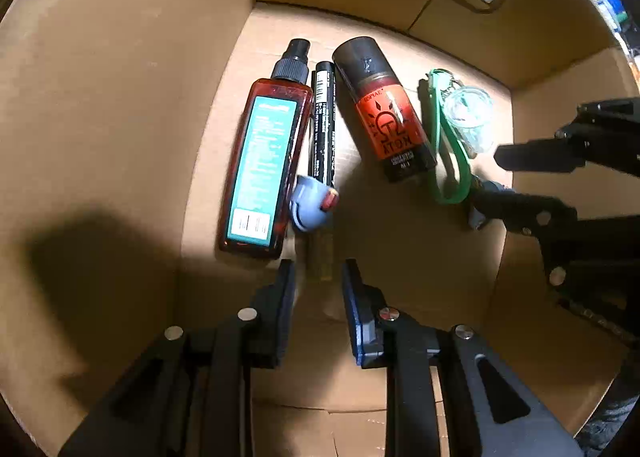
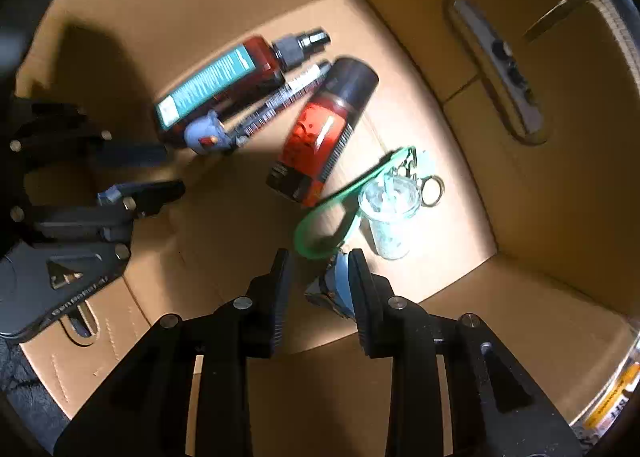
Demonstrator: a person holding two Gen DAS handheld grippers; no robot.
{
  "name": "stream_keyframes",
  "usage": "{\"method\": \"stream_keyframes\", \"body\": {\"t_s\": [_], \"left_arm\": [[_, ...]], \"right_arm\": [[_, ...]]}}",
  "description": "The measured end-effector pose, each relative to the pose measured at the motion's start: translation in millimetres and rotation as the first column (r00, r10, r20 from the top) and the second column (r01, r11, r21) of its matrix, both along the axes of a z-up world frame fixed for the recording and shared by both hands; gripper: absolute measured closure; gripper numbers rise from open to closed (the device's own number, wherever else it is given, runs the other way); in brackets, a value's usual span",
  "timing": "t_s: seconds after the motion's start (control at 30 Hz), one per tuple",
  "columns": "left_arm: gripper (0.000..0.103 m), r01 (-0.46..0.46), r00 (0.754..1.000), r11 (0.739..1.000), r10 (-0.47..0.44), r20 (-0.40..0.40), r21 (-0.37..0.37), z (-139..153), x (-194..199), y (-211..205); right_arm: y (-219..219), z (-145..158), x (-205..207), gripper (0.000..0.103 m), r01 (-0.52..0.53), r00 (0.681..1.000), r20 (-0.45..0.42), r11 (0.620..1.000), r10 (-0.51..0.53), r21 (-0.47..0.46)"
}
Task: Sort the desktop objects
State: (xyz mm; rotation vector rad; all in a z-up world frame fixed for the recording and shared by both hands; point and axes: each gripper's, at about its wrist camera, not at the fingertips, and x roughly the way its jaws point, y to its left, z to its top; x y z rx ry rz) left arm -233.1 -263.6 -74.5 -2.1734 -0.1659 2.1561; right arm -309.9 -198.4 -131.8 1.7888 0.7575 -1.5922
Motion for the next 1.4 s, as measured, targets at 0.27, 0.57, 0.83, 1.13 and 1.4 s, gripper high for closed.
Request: {"method": "stream_keyframes", "body": {"t_s": [0.27,0.57,0.83,1.13,1.4], "left_arm": [[0.042,-0.020,0.991,0.997,0.009,-0.130,-0.081,47,26,7],[0.042,-0.026,0.961,0.988,-0.018,-0.275,-0.154,103,58,16],[0.042,-0.052,0.908,0.982,-0.030,-0.419,-0.183,121,73,34],[0.040,-0.079,0.853,0.979,-0.030,-0.522,-0.187,144,101,48],[0.034,-0.125,0.768,0.971,-0.036,-0.640,-0.204,163,140,60]], "right_arm": [[15,45,19,0.076,0.001,0.997,-0.078,0.993,-0.010,-0.116],[27,88,39,0.076,-0.005,0.986,-0.163,0.975,-0.032,-0.223],[35,119,81,0.076,-0.068,0.970,-0.243,0.955,-0.004,-0.288],[49,146,118,0.076,-0.105,0.947,-0.320,0.929,-0.014,-0.354],[71,171,155,0.073,-0.149,0.905,-0.422,0.883,-0.060,-0.445]]}}
